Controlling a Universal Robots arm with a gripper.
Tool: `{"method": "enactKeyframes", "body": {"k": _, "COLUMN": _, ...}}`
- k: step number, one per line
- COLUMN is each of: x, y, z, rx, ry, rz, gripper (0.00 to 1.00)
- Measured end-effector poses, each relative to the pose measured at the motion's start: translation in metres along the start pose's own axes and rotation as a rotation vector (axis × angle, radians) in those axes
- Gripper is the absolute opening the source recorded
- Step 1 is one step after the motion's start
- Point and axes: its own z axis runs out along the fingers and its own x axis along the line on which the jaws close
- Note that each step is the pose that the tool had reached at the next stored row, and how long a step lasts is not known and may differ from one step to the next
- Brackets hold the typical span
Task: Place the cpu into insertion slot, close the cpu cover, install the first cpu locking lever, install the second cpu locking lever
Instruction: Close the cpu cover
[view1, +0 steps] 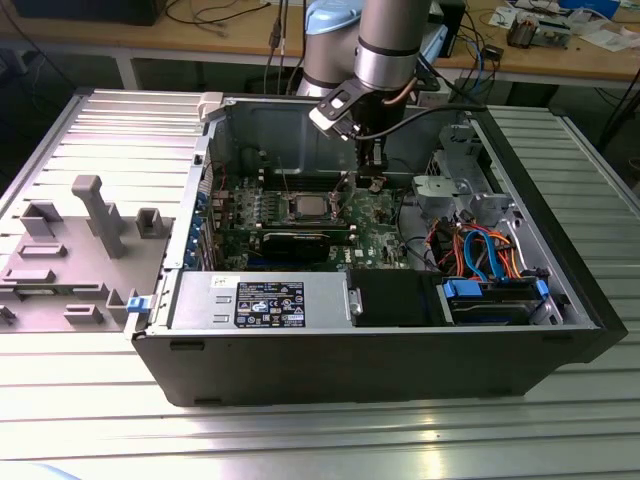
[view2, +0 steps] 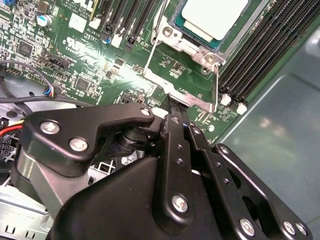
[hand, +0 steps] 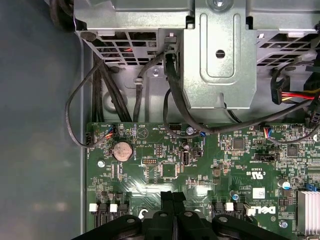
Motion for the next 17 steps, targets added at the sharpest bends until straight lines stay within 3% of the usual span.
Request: {"method": "enactKeyframes", "body": {"k": 17, "x": 0.0000, "y": -0.0053, "z": 0.0000, "rx": 0.0001, "ry": 0.0000, "rz": 0.000, "gripper": 0.11}}
